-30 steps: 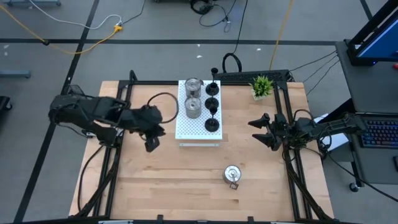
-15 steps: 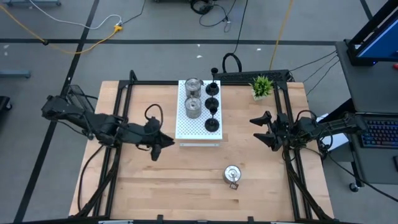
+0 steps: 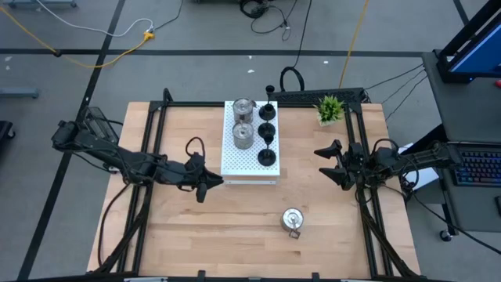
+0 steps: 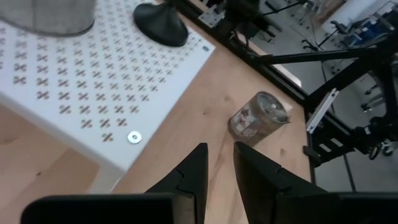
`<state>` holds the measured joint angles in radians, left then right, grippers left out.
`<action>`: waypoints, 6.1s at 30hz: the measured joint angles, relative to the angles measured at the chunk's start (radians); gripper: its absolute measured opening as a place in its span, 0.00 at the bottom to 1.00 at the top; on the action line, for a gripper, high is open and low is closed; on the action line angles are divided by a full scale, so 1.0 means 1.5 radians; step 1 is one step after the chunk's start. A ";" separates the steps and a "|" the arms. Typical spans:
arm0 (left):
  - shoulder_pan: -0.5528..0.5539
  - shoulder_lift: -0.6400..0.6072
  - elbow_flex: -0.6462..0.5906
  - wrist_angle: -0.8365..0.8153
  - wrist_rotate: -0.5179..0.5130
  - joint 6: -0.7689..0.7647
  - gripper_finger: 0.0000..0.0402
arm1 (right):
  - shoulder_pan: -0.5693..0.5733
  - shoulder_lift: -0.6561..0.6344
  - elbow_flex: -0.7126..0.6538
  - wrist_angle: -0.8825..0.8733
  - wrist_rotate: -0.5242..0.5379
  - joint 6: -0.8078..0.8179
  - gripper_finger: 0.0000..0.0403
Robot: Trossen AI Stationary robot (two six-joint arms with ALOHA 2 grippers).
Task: Pick & Place candle stick holders
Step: Put the silver scented candle on the shelf aligned with the other silver scented candle
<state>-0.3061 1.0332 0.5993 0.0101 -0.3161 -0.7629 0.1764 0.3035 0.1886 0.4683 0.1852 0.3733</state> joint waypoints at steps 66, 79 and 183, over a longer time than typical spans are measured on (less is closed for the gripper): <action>-0.021 -0.245 -0.189 -0.002 0.002 0.084 0.20 | 0.062 0.326 0.470 -0.545 -0.214 -0.014 0.89; -0.021 -0.245 -0.189 -0.018 0.000 0.092 0.20 | 0.126 0.516 0.631 -0.808 -0.213 0.085 0.89; -0.021 -0.244 -0.188 -0.025 -0.001 0.175 0.20 | 0.184 0.814 0.696 -0.781 -0.157 0.116 0.99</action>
<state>-0.3382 0.6666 0.3168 -0.0273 -0.3172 -0.5011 0.4525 1.5242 1.2327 -0.7028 -0.0501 0.5478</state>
